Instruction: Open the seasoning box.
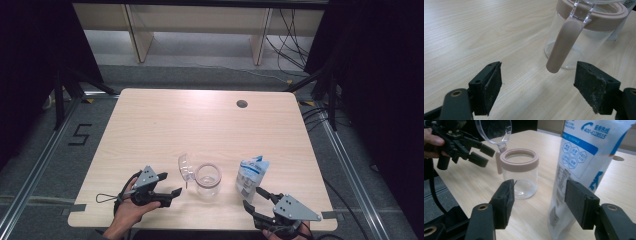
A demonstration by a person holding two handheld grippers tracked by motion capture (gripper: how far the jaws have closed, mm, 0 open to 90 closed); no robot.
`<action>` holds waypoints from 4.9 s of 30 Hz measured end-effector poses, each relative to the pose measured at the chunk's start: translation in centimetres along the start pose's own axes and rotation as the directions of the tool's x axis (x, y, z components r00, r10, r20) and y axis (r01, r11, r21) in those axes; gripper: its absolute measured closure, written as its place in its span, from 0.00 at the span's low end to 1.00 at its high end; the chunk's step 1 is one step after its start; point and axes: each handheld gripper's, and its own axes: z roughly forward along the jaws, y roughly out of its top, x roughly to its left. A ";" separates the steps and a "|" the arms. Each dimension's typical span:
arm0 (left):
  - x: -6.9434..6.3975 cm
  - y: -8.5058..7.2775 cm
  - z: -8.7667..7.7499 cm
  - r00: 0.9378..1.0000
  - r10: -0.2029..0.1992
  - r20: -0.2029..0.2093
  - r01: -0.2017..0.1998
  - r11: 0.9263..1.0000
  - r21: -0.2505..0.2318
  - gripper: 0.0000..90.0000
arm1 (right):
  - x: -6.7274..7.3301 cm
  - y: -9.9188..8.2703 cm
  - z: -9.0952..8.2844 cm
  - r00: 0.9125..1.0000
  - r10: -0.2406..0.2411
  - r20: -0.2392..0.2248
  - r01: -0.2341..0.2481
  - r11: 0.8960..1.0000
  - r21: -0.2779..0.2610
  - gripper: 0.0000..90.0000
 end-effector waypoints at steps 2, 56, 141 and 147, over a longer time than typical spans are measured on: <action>0.0 0.0 0.0 1.000 -0.001 -0.001 0.001 1.000 -0.002 0.24 | -0.1 0.0 0.1 1.000 0.002 -0.007 -0.002 1.000 -0.001 0.46; 0.0 -0.1 0.1 1.000 -0.004 0.001 0.004 1.000 -0.011 0.24 | -4.1 -0.6 6.1 0.990 0.087 0.110 -0.090 0.996 0.024 0.25; -0.2 0.0 0.0 1.000 0.000 0.011 0.000 1.000 -0.016 0.23 | -4.6 -2.7 9.3 0.982 0.153 0.106 -0.153 0.988 -0.011 0.40; -0.2 0.0 0.0 1.000 0.008 0.014 -0.008 1.000 -0.013 0.24 | -4.4 -2.7 9.1 0.978 0.185 0.098 -0.185 0.983 -0.006 0.41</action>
